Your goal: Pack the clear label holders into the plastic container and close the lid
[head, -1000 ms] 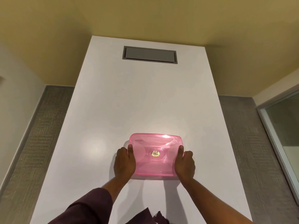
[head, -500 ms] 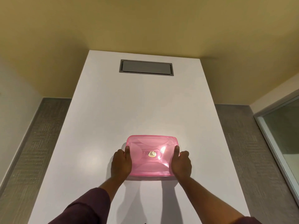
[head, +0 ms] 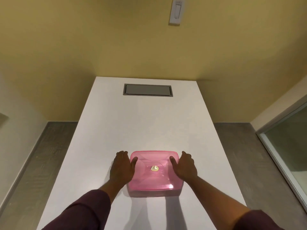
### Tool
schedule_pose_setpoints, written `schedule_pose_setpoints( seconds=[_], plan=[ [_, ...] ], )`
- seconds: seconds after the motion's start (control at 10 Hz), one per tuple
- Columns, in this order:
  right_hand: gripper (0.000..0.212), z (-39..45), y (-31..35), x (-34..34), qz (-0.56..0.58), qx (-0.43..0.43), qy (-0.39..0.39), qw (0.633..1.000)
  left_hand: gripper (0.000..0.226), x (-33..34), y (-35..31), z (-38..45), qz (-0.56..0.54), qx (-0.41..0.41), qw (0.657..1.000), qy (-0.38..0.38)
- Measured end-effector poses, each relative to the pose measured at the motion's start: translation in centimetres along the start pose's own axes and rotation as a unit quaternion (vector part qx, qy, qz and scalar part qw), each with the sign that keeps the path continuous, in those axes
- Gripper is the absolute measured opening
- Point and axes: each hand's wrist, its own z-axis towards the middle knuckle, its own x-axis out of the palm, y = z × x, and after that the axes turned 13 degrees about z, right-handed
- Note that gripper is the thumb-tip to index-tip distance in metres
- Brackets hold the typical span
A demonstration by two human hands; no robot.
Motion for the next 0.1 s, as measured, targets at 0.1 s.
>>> schedule_pose_setpoints(
  seconds=[0.1],
  plan=[
    [0.087,-0.01,1.83,-2.17,-0.059,-0.071,0.050,0.994,0.071,-2.68,-0.69,0.77,0.088,0.060,0.994,0.006]
  ],
)
